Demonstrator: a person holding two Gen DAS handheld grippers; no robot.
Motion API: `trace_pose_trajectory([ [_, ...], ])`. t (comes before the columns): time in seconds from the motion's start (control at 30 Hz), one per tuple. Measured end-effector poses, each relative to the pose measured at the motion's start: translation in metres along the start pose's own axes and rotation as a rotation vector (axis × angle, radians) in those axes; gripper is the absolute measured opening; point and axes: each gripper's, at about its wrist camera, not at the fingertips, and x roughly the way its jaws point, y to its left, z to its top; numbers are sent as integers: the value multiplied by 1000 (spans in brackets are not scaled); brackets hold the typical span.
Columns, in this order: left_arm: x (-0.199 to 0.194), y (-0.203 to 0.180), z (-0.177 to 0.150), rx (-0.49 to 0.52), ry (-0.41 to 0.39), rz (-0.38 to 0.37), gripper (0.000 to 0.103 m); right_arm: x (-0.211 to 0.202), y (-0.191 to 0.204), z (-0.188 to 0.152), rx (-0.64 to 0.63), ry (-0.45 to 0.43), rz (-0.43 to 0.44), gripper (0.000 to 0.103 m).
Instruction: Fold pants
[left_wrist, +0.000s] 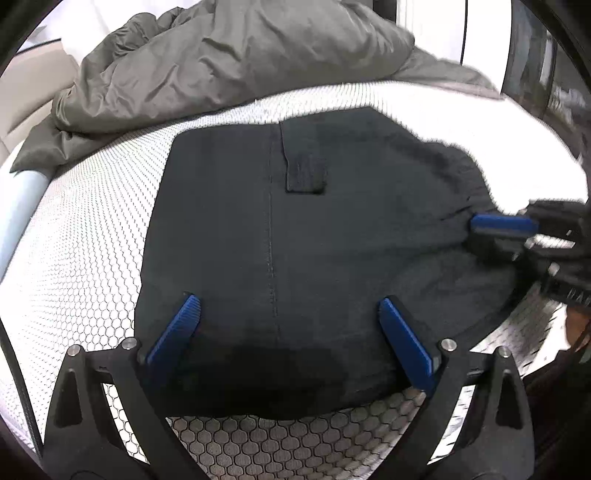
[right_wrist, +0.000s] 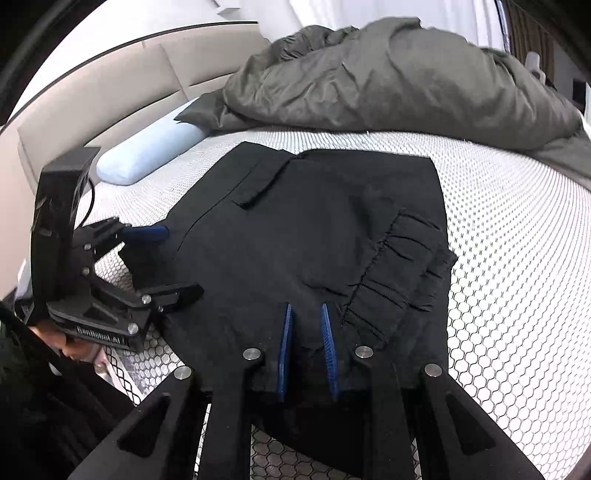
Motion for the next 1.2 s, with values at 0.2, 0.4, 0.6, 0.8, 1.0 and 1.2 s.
trace_pose_trajectory([
  [0.2, -9, 36, 30, -104, -75, 34, 96, 10, 14, 29, -32, -7, -44, 27],
  [0.4, 39, 60, 41, -101, 75, 45, 87, 65, 26, 59, -106, 134, -94, 26],
  [0.6, 32, 87, 29, -176, 77, -41, 89, 56, -12, 53, -52, 144, -115, 24],
  [0.8, 0, 95, 49, -204, -46, -34, 85, 50, -7, 62, -37, 114, -67, 39],
  [1.0, 59, 98, 93, -169, 70, 166, 86, 76, -1, 99, -20, 123, -63, 41],
  [1.2, 71, 127, 86, -281, 130, 63, 90, 82, -34, 87, 5, 198, -89, 40],
])
